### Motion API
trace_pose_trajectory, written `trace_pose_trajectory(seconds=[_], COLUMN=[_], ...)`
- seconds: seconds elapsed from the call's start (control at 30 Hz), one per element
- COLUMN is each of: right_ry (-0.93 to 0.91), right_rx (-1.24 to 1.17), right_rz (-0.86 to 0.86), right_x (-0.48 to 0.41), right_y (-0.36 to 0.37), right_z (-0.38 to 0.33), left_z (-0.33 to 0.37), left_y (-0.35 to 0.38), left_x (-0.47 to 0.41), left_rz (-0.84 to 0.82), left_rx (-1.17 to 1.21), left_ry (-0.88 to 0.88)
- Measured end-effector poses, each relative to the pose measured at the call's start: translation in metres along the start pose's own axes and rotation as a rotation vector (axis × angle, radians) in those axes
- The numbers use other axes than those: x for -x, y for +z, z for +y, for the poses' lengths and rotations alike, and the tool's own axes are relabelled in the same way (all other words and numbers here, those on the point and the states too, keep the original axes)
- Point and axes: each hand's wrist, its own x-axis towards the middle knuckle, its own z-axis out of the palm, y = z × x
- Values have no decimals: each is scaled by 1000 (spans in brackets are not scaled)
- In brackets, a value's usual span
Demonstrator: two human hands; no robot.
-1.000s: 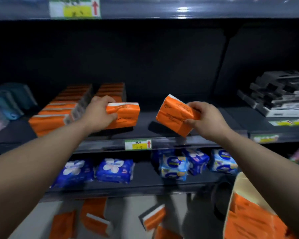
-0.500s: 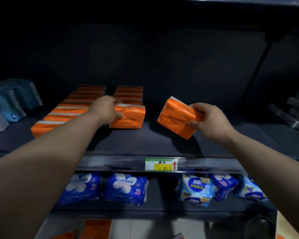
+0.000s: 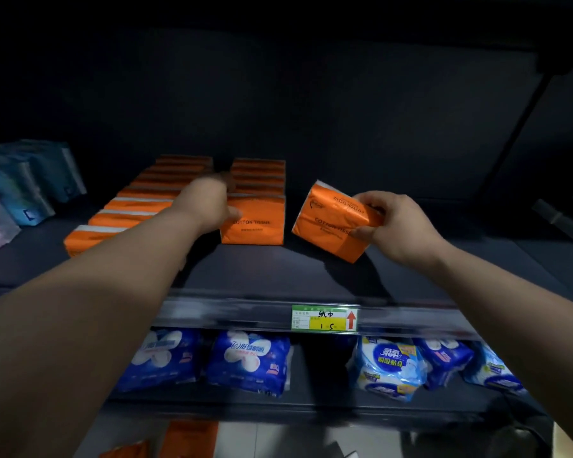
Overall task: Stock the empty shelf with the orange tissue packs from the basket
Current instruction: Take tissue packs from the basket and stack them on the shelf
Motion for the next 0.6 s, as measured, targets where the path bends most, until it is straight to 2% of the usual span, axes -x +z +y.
trace_pose_trajectory(seconds=[0.17,0.3,0.6], right_ry=[-69,-125,-139], right_rx=[23,106,169], right_rz=[-62,-86,-92], right_x=[-4,-12,-29], right_y=[10,32,88], right_z=[-26,-48,-77], left_z=[-16,-32,-52], left_y=[-17,-29,-36], left_x=[14,30,50], left_rz=[97,185,156], left_rx=[40,-45,-123], left_ry=[54,31,-44])
